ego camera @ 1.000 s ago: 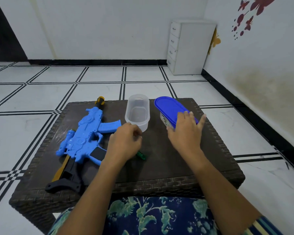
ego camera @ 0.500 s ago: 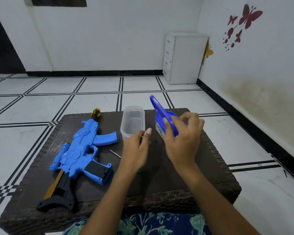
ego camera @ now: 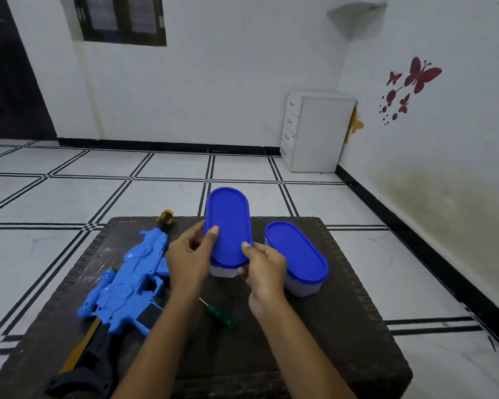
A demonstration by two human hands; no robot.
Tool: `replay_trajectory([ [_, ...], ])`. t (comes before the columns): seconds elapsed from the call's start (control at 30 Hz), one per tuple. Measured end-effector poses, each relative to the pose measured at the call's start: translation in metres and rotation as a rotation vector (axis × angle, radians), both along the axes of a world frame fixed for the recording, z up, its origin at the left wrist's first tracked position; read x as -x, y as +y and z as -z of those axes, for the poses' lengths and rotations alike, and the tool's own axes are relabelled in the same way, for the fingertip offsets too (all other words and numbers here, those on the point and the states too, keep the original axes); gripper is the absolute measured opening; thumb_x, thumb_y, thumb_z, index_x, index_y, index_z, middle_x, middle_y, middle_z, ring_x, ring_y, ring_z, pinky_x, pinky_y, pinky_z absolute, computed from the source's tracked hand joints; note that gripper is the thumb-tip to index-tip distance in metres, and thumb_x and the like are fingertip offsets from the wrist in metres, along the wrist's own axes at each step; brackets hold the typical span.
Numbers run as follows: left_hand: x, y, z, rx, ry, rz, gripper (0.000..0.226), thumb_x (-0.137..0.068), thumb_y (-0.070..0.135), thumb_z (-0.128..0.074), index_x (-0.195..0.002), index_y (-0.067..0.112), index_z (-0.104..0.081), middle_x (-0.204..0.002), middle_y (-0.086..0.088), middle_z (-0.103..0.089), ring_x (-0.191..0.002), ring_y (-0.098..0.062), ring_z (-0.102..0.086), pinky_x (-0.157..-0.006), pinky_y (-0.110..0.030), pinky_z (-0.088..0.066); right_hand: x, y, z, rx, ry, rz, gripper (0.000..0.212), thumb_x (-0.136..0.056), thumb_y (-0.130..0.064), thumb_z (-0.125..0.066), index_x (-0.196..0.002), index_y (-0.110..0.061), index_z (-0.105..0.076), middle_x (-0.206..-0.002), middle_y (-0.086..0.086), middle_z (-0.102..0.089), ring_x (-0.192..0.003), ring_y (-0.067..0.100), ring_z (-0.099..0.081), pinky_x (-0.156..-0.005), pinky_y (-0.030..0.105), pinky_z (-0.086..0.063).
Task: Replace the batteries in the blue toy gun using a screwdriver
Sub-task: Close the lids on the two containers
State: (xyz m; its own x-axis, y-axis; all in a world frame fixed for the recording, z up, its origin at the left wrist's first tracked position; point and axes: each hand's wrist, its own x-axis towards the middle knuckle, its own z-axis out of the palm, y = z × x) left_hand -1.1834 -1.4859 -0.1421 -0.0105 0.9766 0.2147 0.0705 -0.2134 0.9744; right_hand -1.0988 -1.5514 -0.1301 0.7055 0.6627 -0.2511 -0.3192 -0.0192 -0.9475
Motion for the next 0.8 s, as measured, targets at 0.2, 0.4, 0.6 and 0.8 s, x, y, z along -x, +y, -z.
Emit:
replay_trajectory([
  [0.2, -0.003, 0.029, 0.012, 0.035, 0.073, -0.008, 0.031, -0.094, 0.037, -0.058, -0.112, 0.015, -0.073, -0.094, -0.003, -0.071, -0.08, -0.011, -0.063, -0.062, -0.022, -0.045, -0.001, 0.023, -0.004, 0.02, -0.211, 0.06, 0.009, -0.087, -0.015, -0.073, -0.086, -0.008, -0.067, -0.075, 0.004, -0.072, -0.052, 0.012, -0.07, -0.055, 0.024, -0.059],
  [0.4, -0.016, 0.038, 0.017, 0.008, 0.197, 0.086, 0.029, -0.1, 0.036, -0.042, -0.103, 0.023, -0.067, -0.085, -0.006, -0.055, -0.082, -0.017, -0.058, -0.077, -0.042, -0.051, -0.014, 0.04, 0.012, 0.186, -0.488, 0.092, 0.027, -0.09, -0.024, -0.068, -0.07, -0.007, -0.066, -0.063, 0.007, -0.067, -0.053, 0.014, -0.066, -0.05, 0.026, -0.056],
  [0.6, -0.016, 0.044, 0.029, 0.033, 0.392, 0.067, 0.04, -0.102, 0.026, -0.042, -0.137, 0.01, -0.053, -0.111, -0.008, -0.04, -0.112, -0.025, -0.045, -0.098, -0.034, -0.04, -0.019, 0.043, 0.024, 0.283, -0.53, 0.068, 0.034, -0.093, -0.03, -0.064, -0.066, -0.009, -0.063, -0.058, -0.001, -0.059, -0.048, 0.006, -0.052, -0.044, 0.013, -0.032],
  [0.8, -0.013, 0.044, 0.03, 0.086, 0.379, 0.029, 0.037, -0.098, 0.03, -0.053, -0.127, 0.01, -0.063, -0.114, -0.009, -0.069, -0.083, -0.01, -0.057, -0.058, -0.015, -0.039, -0.024, 0.043, 0.027, 0.284, -0.531, 0.008, 0.029, -0.09, -0.031, -0.068, -0.071, -0.009, -0.066, -0.066, 0.004, -0.068, -0.058, 0.016, -0.07, -0.055, 0.024, -0.056],
])
